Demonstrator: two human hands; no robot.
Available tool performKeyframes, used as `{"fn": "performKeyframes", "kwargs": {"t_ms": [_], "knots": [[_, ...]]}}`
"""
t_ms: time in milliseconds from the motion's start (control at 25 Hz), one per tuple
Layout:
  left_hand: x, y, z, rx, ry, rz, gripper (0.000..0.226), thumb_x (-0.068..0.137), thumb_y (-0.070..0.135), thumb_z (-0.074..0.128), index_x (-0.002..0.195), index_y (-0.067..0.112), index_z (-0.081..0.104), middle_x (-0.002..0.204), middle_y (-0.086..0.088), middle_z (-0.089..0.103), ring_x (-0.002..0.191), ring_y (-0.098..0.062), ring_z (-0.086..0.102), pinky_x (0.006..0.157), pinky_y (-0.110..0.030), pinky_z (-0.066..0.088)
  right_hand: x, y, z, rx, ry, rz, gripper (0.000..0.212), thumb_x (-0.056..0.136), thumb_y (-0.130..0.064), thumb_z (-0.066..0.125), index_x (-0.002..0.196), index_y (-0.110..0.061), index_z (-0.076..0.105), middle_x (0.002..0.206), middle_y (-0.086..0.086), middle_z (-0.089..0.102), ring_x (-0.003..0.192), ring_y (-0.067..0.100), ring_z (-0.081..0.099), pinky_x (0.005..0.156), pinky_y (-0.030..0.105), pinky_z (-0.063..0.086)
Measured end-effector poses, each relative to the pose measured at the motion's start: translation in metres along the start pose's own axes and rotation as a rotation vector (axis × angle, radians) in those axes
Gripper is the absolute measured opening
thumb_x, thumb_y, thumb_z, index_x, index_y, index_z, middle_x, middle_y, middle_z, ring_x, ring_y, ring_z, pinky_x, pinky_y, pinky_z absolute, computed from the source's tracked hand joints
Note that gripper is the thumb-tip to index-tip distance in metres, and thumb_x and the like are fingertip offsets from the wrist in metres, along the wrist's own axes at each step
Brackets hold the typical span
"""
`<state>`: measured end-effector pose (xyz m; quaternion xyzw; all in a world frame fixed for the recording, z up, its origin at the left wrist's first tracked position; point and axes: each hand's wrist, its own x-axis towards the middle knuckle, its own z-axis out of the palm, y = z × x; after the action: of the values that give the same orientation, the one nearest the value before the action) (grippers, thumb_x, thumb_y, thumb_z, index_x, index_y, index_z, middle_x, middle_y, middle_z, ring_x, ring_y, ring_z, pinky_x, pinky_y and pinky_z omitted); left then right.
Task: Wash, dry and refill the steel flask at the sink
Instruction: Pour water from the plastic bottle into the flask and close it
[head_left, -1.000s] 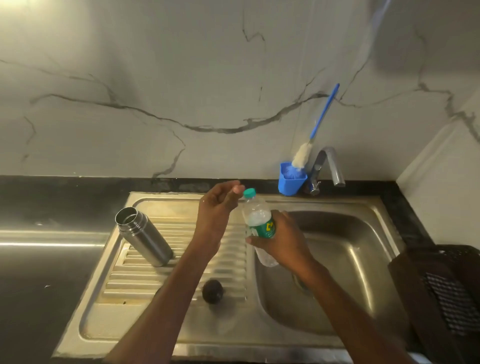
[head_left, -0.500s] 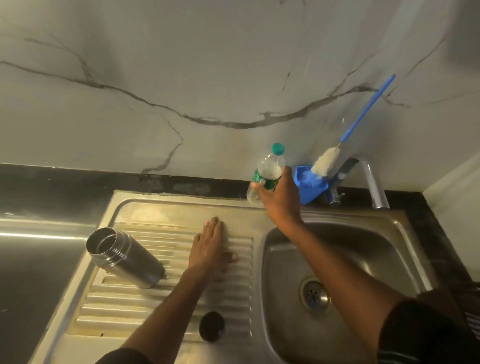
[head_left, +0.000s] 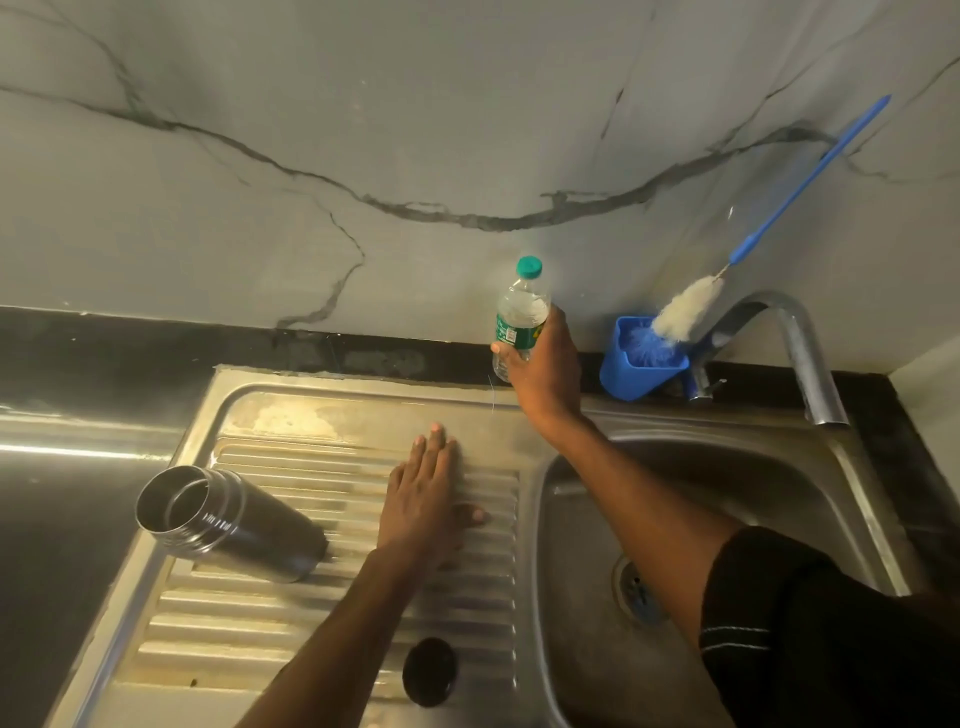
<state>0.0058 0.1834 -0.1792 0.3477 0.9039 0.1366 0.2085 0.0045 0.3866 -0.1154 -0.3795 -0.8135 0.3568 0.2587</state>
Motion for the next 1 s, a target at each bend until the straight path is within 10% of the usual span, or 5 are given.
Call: {"fn": "performKeyframes", "kwargs": {"t_ms": [600,760,920,1000], "knots": [[0.005,-0.006,0.000,0.015,0.004,0.029,0.109,0.090,0.060,0.071,0.168,0.019,0.008,0.176,-0.002,-0.007,0.163,-0.023,-0.005,0.132,-0.045,0.010,-0.045,-0.005,-0.030,0.044,0.079,0.124,0.095,0.074,-0.030,0.092,0.150,-0.015,0.038,0.147,0.006,0.052,0.130,0.017,0.053,0.097,0.024,0.044],[-0.004,-0.004,-0.017,-0.253,-0.034,0.027,0.074,0.093,0.034,0.076,0.154,0.018,0.038,0.165,-0.015,0.035,0.153,-0.039,0.033,0.122,-0.053,0.035,-0.143,-0.006,-0.041,0.171,0.113,0.131,0.061,0.083,-0.027,0.085,0.134,-0.014,0.055,0.128,0.005,0.062,0.115,0.017,0.060,0.098,0.040,0.054],[-0.071,-0.002,-0.032,-0.612,0.331,0.036,0.037,0.098,0.003,0.060,0.132,0.016,0.061,0.133,-0.002,0.067,0.122,-0.015,0.062,0.100,-0.011,0.045,-0.241,-0.003,-0.041,0.216,-0.106,0.049,0.037,0.088,-0.032,0.079,0.119,-0.021,0.063,0.117,-0.006,0.065,0.108,0.010,0.063,0.093,0.038,0.055],[-0.119,0.002,-0.036,-0.666,0.476,0.039,0.036,0.100,-0.004,0.054,0.126,0.017,0.067,0.128,0.004,0.069,0.122,-0.010,0.062,0.102,-0.013,0.044,-0.274,-0.003,-0.044,0.172,-0.334,-0.019,0.047,0.087,-0.040,0.076,0.129,-0.027,0.060,0.129,-0.011,0.057,0.120,0.008,0.057,0.100,0.035,0.051]]}}
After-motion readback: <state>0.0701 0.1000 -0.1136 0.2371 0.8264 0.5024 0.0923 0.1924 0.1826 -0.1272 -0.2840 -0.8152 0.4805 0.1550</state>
